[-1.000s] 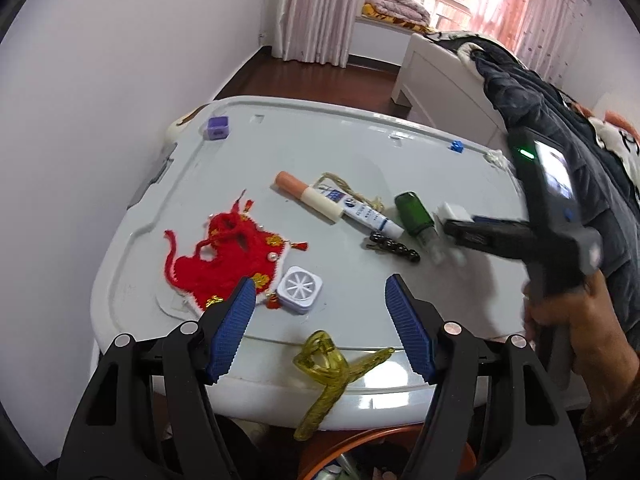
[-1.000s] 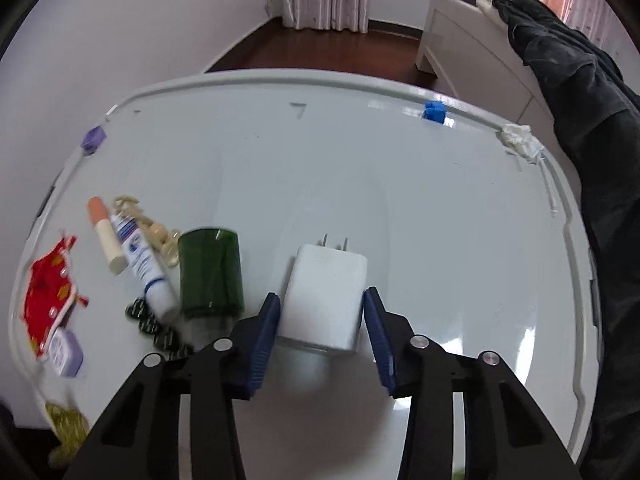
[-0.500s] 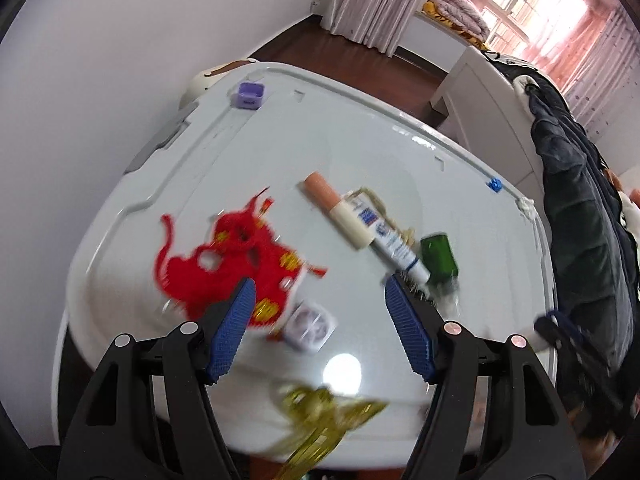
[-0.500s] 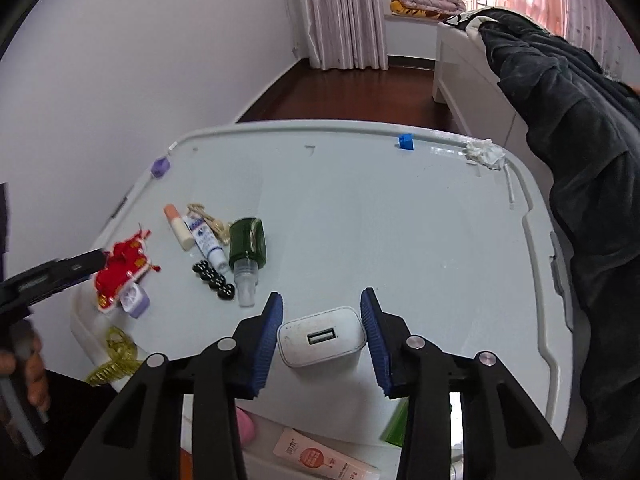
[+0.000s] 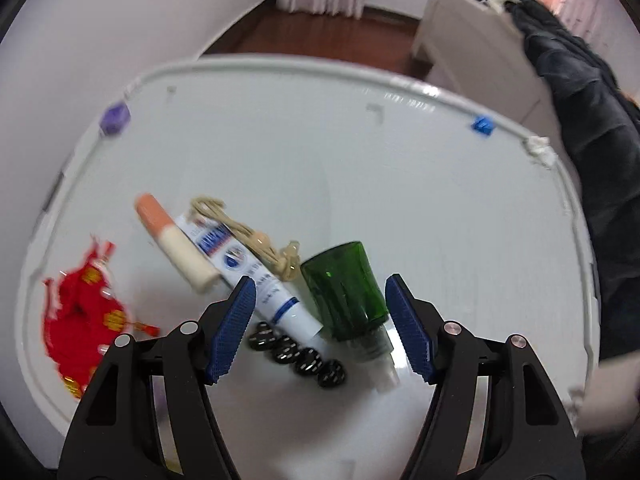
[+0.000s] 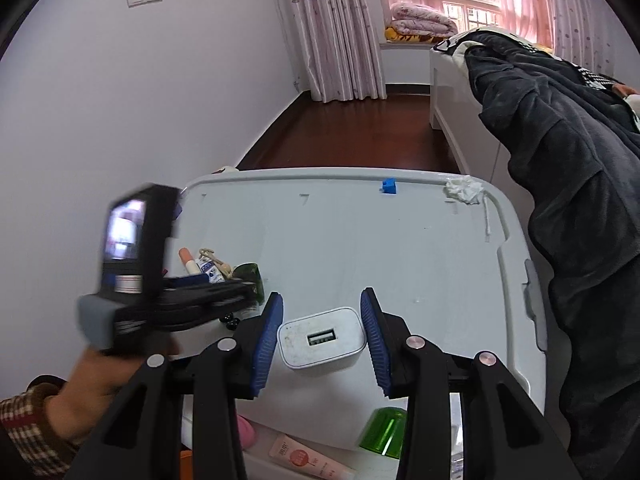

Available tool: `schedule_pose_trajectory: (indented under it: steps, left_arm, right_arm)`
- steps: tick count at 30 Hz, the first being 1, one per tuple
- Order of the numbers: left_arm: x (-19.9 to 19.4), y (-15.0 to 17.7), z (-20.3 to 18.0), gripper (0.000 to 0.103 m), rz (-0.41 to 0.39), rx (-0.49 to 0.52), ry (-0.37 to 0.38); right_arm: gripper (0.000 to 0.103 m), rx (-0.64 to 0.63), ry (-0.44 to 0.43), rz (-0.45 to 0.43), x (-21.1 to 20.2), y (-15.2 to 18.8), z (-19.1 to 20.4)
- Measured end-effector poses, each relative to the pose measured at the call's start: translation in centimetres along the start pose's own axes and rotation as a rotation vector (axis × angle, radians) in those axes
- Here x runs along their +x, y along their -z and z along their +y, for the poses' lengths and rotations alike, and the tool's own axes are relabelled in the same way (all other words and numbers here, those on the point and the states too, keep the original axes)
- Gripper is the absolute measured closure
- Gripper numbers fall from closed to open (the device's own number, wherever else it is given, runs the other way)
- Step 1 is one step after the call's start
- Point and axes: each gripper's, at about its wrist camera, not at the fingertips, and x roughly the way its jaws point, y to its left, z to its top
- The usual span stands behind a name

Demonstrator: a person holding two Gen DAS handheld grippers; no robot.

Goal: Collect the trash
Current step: 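Grasp the green spray bottle with the left gripper while the right grasps the white charger, then release the green spray bottle and white charger into the orange bucket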

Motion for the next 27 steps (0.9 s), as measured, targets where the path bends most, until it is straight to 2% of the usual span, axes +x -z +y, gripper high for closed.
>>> schedule_pose_trajectory:
  steps: [2, 5, 6, 8, 17, 21, 27]
  left_arm:
    - [0.6, 0.0, -0.5, 0.03, -0.023, 0.003, -0.029]
    - [1.1, 0.0, -1.8, 0.031, -0.065, 0.082, -0.04]
    - [1.2, 0.1, -2.2, 0.041, -0.078, 0.116, -0.042]
    - [1.7, 0.4, -2.8, 0.074, -0.064, 0.166, -0.007]
    - [0.5, 1.3, -0.5, 0.074, -0.072, 0.142, 0.075]
    - [-0.9, 1.6, 0.2, 0.074, -0.098, 0.152, 0.082]
    - [-5.7, 3.7, 0.6, 0.074, -0.123, 0.202, 0.122]
  right_arm:
    - [0.063, -0.005, 0.006, -0.002, -0.2, 0.0, -0.2]
    - [0.063, -0.001, 0.005, 0.001, -0.1, 0.1, -0.6]
    - [0.063, -0.001, 0.008, 0.002, -0.1, 0.2, -0.8]
    - [0.063, 0.004, 0.009, 0.003, -0.1, 0.2, -0.9]
    - [0.063, 0.005, 0.015, -0.004, -0.3, 0.4, -0.9]
    - [0.063, -0.003, 0.016, -0.005, -0.2, 0.3, -0.9]
    - [0.063, -0.02, -0.005, -0.006, -1.0, 0.7, -0.2]
